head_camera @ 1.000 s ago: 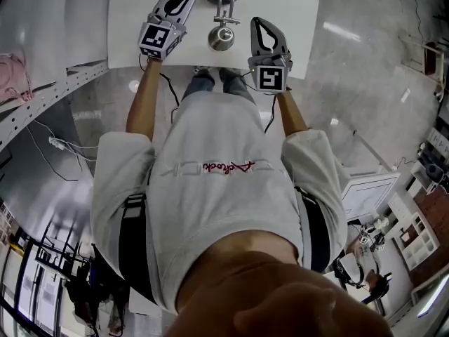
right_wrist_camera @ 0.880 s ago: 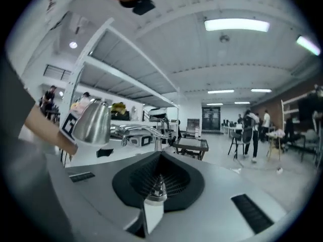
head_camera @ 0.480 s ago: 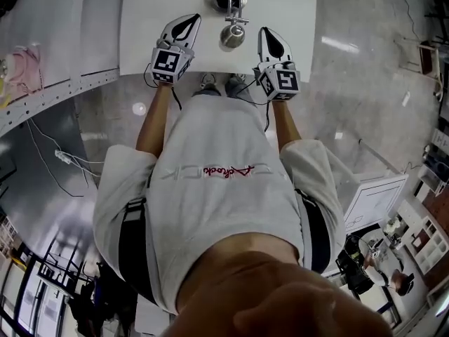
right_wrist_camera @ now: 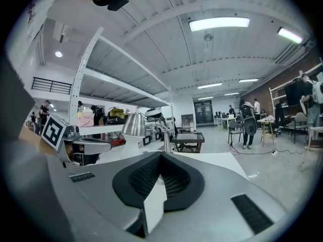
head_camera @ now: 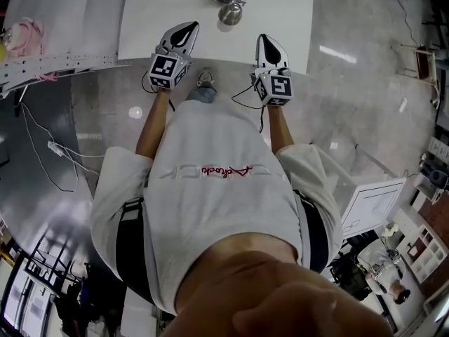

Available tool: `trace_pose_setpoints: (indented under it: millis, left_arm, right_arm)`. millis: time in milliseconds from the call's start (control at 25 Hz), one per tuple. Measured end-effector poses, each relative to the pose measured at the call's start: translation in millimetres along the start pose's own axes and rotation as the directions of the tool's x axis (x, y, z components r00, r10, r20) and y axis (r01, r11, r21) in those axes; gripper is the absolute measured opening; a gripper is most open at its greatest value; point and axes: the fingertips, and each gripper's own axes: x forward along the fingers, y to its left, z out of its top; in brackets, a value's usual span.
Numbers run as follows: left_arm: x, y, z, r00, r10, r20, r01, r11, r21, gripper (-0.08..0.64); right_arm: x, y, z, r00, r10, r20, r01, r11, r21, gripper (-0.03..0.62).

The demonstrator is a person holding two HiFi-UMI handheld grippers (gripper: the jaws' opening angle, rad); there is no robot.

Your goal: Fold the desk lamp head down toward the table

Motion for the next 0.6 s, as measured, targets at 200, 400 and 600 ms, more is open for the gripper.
trace_pose_setpoints:
  millis: [200, 400, 600]
  left_arm:
    - [-30.4, -40.7, -12.4, 1.000, 0.020, 0.002, -0.020, 0.999, -0.028, 0.028]
    - [-63.3, -82.0, -32.4, 1.000, 0.016, -0.009, -0.016, 0.999, -0.030, 0.028]
    - [-95.5, -125.1, -42.1, 1.000, 0.005, -0.013, -0.005, 1.000, -0.016, 0.028]
  right_arm:
    - [-45.8, 11.0, -9.1, 0.999, 0.037, 0.009, -0.037, 0.999, 0.005, 0.015]
    - [-93.8, 30.6, -23.6, 0.998, 0.068, 0.010, -0.068, 0.998, 0.001, 0.015]
    - [-139.7, 50.0, -30.4, 0.997, 0.081, 0.020, -0.081, 0.997, 0.000, 0.015]
